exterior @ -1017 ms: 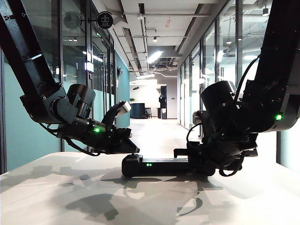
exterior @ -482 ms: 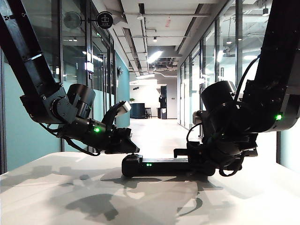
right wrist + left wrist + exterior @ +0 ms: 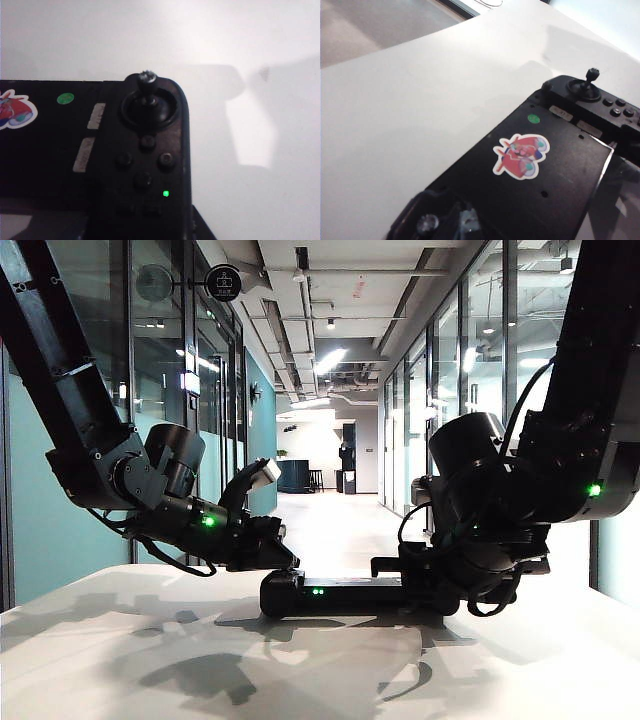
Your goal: Push the left joystick on the remote control sitting on the white table forward to make the robot dog walk in a straight line until it approaches the door.
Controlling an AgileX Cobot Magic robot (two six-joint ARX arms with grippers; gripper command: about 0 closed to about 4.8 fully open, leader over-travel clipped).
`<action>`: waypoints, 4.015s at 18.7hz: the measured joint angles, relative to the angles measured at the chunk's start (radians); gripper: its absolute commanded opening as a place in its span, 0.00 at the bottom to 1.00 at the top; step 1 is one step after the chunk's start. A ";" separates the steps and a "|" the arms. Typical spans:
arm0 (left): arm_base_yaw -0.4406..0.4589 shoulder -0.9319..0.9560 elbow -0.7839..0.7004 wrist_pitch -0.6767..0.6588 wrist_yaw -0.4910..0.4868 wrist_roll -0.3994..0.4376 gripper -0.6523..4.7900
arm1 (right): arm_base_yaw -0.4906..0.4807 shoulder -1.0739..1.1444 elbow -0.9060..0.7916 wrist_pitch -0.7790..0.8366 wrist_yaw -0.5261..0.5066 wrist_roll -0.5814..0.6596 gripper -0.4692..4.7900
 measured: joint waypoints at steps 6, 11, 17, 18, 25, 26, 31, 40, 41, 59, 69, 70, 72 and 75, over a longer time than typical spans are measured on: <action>0.000 0.001 0.000 0.000 0.000 0.000 0.11 | 0.000 0.000 0.000 0.000 0.000 0.000 0.46; 0.000 0.001 0.000 0.000 0.003 0.000 0.11 | 0.000 0.000 0.000 0.000 0.000 0.000 0.46; 0.000 0.001 0.000 -0.003 0.015 0.000 0.11 | 0.000 0.000 0.000 0.000 0.000 0.000 0.46; 0.000 0.001 0.000 -0.003 0.015 0.000 0.11 | 0.000 0.000 0.000 0.000 0.000 0.000 0.46; 0.000 0.001 0.000 -0.008 0.016 0.000 0.11 | 0.000 0.000 0.000 0.000 0.000 0.000 0.46; 0.000 0.001 0.000 -0.008 0.016 0.000 0.11 | 0.000 0.000 0.000 0.000 0.000 0.000 0.46; 0.001 0.001 0.000 -0.009 0.023 0.000 0.11 | 0.000 0.000 -0.001 0.000 0.000 0.000 0.46; 0.001 0.001 0.000 -0.011 0.032 0.000 0.11 | 0.000 0.000 0.000 0.000 0.000 0.000 0.46; 0.001 0.001 0.000 -0.011 0.032 0.000 0.11 | 0.000 0.000 0.000 0.000 0.000 0.000 0.46; 0.001 -0.059 -0.002 -0.156 0.134 0.015 0.11 | 0.000 0.000 0.000 0.000 0.000 -0.002 0.46; 0.003 -0.366 -0.002 -0.495 -0.065 0.027 0.11 | 0.000 0.000 -0.001 0.000 0.000 -0.003 0.47; 0.002 -0.401 -0.002 -0.505 -0.079 0.026 0.11 | 0.000 0.000 -0.001 0.000 0.000 -0.003 0.47; 0.002 -0.476 -0.002 -0.544 -0.095 0.026 0.11 | 0.000 0.000 0.000 0.000 0.000 -0.004 0.47; 0.002 -0.545 -0.002 -0.605 -0.128 0.026 0.11 | 0.000 0.000 0.000 0.000 0.000 -0.004 0.51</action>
